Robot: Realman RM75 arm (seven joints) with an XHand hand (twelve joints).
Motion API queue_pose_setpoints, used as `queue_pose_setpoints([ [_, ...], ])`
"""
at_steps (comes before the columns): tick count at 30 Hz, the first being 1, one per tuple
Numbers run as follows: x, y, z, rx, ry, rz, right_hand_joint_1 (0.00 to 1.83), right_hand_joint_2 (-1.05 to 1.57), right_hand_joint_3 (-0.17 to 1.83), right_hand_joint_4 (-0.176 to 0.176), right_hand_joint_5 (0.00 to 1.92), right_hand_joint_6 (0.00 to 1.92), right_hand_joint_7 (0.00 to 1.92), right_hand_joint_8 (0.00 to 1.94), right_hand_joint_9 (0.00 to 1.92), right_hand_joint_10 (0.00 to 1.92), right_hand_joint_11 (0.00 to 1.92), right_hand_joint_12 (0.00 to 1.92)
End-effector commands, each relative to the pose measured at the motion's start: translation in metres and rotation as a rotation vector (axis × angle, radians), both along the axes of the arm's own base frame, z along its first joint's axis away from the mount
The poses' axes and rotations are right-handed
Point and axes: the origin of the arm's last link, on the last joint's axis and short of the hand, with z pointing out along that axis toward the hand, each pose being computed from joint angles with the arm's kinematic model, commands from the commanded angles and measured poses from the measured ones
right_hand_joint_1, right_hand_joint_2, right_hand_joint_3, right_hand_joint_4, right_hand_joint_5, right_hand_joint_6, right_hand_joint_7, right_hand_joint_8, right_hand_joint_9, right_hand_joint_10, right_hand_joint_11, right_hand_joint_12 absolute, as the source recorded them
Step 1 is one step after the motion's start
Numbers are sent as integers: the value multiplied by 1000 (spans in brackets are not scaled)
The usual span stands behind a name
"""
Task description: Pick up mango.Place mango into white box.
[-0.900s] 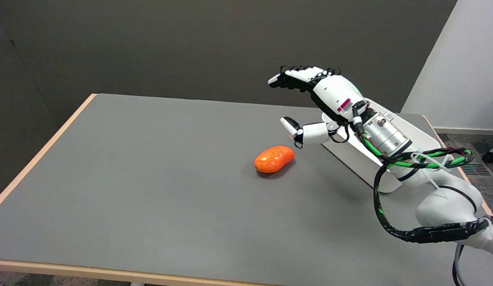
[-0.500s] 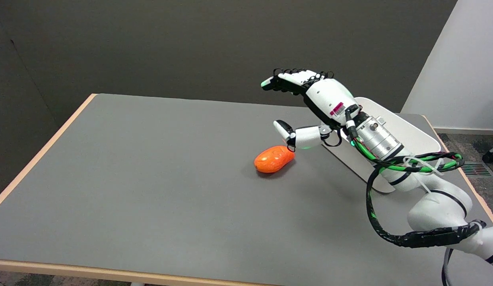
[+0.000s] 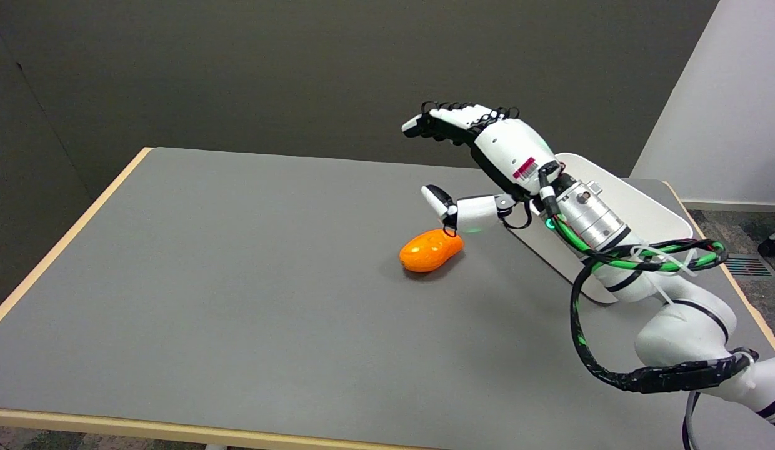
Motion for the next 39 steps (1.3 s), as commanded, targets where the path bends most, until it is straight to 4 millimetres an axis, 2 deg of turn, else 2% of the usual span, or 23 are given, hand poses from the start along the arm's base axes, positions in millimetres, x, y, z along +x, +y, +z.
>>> queue_pose_setpoints([
  [1,7,-1,-1,-5,9,1,719,661,976,143,346,722,494,574,429,875,355,1483],
  [10,5,0,-1,1,8,-9,719,661,976,143,346,722,494,574,430,876,356,1484],
  [18,-27,4,-20,68,42,-138,715,660,978,142,345,718,493,572,429,875,355,1481],
  [28,-51,3,-27,100,155,-305,711,636,990,138,315,647,471,544,416,856,341,1466],
  [33,-58,0,-17,91,220,-339,709,630,991,135,294,607,449,514,401,835,322,1444],
  [39,-80,-5,11,35,229,-321,700,628,991,130,285,592,430,495,378,800,301,1420],
])
